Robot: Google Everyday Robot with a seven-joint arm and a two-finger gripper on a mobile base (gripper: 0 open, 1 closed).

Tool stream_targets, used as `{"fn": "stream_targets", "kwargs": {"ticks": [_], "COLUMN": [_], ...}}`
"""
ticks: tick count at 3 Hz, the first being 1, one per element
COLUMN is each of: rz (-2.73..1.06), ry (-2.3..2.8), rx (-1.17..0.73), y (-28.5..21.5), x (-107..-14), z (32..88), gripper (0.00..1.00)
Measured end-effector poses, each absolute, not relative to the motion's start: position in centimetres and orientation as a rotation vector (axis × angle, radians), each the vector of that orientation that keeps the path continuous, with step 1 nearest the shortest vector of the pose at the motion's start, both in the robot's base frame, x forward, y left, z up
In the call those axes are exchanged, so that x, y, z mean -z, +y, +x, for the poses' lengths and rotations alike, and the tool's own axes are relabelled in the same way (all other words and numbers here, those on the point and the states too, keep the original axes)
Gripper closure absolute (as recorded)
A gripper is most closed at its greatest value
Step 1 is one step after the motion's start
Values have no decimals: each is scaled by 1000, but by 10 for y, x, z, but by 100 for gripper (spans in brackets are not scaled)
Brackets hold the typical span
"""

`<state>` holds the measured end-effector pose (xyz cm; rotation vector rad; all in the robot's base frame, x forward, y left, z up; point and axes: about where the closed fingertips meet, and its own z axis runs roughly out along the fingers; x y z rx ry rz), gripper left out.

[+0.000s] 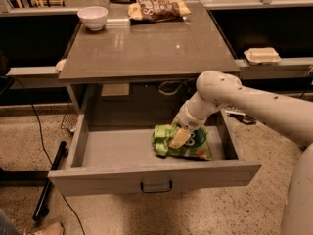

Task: Pick green rice chip bag from top drawer and place on counter

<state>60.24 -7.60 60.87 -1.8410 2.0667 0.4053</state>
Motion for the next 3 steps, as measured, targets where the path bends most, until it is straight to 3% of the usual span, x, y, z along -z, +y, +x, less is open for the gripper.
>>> {"fn": "stream_targets", "kwargs": {"ticks": [1,2,3], "rz": [-1837,-1801,-1772], "ry": [2056,1970,1879], "rx": [-411,-346,-182], "y": [-75,-89,-123], "x": [-615,-659,-732], "z": [603,599,593], "gripper": [90,100,100]}}
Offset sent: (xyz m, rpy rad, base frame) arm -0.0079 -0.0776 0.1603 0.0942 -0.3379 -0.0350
